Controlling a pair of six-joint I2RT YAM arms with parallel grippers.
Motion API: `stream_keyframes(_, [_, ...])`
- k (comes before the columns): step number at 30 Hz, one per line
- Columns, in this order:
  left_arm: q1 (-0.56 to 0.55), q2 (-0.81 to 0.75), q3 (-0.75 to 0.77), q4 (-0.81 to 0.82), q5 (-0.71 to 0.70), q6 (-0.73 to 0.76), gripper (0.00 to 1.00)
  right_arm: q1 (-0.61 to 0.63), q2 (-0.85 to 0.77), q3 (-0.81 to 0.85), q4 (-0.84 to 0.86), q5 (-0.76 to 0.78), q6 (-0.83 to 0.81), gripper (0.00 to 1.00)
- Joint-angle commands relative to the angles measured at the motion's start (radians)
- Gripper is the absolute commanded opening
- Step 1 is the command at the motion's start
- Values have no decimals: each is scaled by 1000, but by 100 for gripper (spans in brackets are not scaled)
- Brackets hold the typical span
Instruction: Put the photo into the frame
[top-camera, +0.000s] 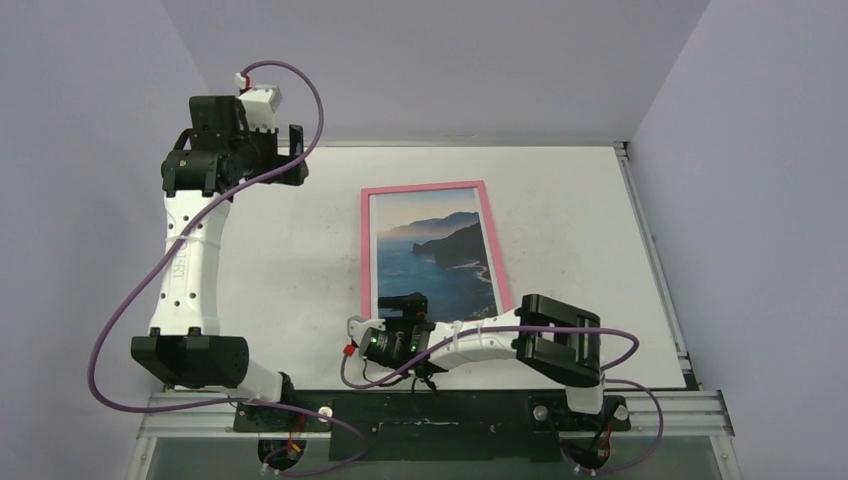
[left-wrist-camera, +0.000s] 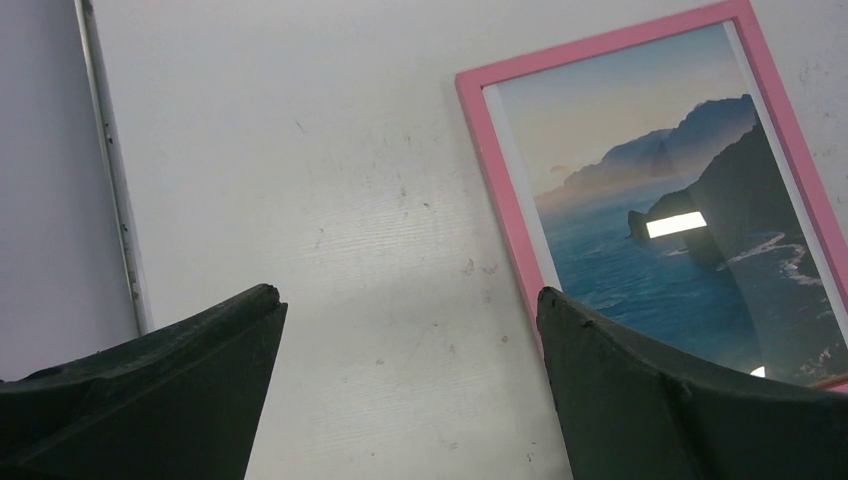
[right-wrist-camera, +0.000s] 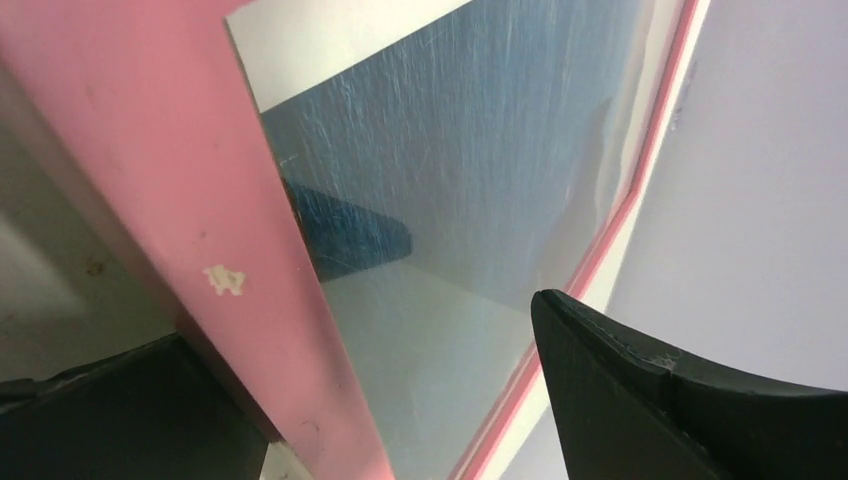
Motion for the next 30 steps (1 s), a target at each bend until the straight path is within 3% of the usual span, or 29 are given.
stream_keyframes(1, [8, 7, -6, 3, 66, 13, 97, -7, -69, -11, -20, -280, 153, 90])
stream_keyframes(8, [9, 31, -10, -27, 92, 27, 97, -87, -271, -29, -50, -750, 237, 90])
stream_keyframes(12, [8, 19, -25, -12, 102, 23, 97, -147, -324, -40, -62, -799, 273, 90])
stream_keyframes(15, [9, 6, -76, 3, 115, 28, 96, -283, -424, -87, 20, -823, 373, 90])
stream_keyframes(18, [37, -34, -224, 97, 142, 27, 96, -491, -563, -159, 162, -761, 493, 90])
stream_keyframes(23, [38, -84, -567, 376, 74, -3, 96, -812, -724, -297, 307, -513, 666, 90])
stream_keyframes(27, [39, -104, -811, 672, -50, -53, 96, -1029, -781, -435, 396, -378, 816, 90])
stream_keyframes(30, [40, -101, -936, 857, -52, -83, 96, -1149, -764, -514, 474, -339, 798, 90])
